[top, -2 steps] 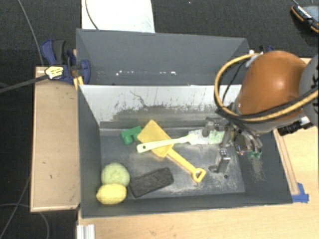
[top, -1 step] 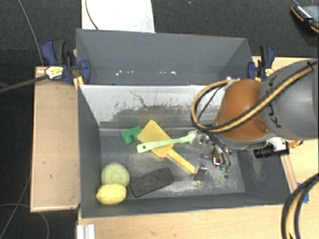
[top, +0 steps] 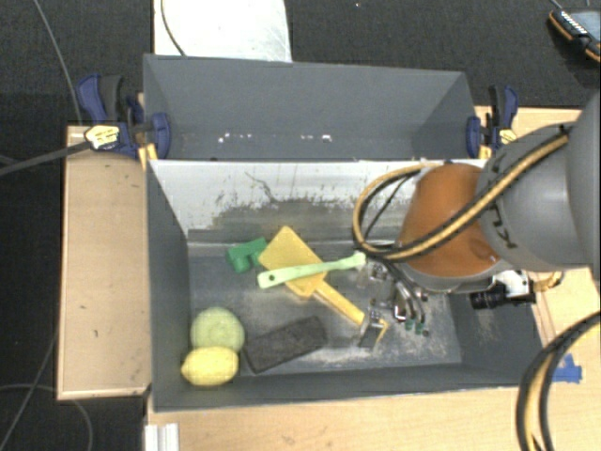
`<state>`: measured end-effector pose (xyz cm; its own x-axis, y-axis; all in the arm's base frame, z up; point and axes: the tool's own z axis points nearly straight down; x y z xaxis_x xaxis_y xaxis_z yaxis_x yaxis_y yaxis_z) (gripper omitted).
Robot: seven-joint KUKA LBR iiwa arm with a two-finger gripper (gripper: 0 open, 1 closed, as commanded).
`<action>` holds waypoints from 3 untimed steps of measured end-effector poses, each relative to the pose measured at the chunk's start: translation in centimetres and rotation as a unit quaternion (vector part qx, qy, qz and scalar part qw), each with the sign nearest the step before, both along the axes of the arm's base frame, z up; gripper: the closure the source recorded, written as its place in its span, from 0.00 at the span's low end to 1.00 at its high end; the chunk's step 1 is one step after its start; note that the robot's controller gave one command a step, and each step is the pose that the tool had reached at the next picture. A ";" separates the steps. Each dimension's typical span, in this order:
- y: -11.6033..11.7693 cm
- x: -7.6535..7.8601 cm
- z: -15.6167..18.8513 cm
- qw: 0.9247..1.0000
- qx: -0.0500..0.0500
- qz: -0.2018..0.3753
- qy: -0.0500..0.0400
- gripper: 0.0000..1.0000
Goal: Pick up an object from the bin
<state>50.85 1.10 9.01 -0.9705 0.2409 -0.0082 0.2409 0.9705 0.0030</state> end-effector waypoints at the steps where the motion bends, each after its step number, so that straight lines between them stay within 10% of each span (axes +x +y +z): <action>1: 2.6 -0.8 1.0 0.995 0.001 -0.101 0.001 0.00; 2: 2.8 -2.1 -2.0 0.997 0.000 -0.077 0.001 0.00; 3: 1.4 -2.0 -2.0 0.992 0.001 -0.129 0.000 1.00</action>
Offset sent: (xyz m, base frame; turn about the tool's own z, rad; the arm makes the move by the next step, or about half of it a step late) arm -0.0209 0.0277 -0.0201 0.1527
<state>48.88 2.47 7.02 -0.8762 0.4820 -0.0074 0.4819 0.8762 0.0058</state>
